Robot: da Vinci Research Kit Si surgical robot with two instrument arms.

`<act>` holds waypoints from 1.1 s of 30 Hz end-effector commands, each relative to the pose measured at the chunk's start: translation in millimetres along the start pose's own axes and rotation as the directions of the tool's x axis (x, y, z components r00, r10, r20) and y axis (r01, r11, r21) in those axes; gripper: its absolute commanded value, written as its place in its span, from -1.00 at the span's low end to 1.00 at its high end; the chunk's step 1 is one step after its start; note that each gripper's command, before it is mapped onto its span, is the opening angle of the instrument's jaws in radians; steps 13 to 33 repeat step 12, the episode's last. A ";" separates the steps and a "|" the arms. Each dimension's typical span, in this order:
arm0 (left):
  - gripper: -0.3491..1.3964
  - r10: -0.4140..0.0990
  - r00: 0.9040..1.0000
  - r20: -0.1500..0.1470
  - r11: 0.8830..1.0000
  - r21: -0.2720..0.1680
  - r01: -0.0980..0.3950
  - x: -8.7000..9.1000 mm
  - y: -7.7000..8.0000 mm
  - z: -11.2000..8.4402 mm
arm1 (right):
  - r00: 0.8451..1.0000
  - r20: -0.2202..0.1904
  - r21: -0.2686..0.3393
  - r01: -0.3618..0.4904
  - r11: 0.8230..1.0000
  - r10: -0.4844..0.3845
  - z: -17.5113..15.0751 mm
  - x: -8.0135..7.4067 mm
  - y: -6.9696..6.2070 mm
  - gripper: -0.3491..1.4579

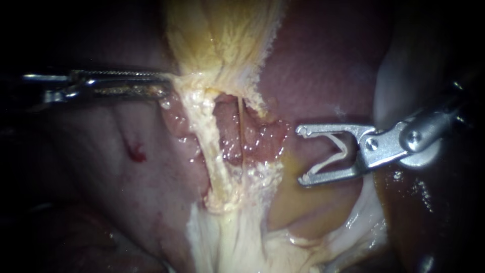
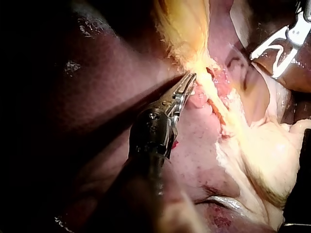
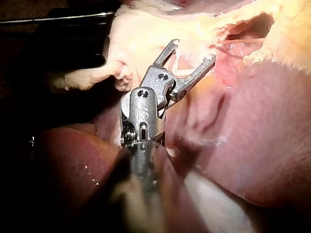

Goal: Grabbing gallbladder

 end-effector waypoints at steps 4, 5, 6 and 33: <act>-1.00 0.000 1.000 0.000 1.000 -0.003 0.000 0.1 -0.1 0.0 | 1.000 0.000 0.000 0.000 1.000 0.000 0.0 0.0 0.0 -0.06; -1.00 0.000 1.000 0.000 1.000 -0.003 0.000 0.1 -0.1 0.0 | 1.000 0.000 0.000 0.000 1.000 0.000 0.0 0.0 0.0 -0.06; -1.00 0.000 1.000 0.000 1.000 -0.003 0.000 0.1 -0.1 0.0 | 1.000 0.000 0.000 0.000 1.000 0.000 0.0 0.0 0.0 -0.06; -1.00 -0.001 1.000 0.001 1.000 -0.006 0.001 0.1 0.0 0.0 | 1.000 0.000 0.000 0.000 1.000 0.000 0.0 0.0 0.0 -0.06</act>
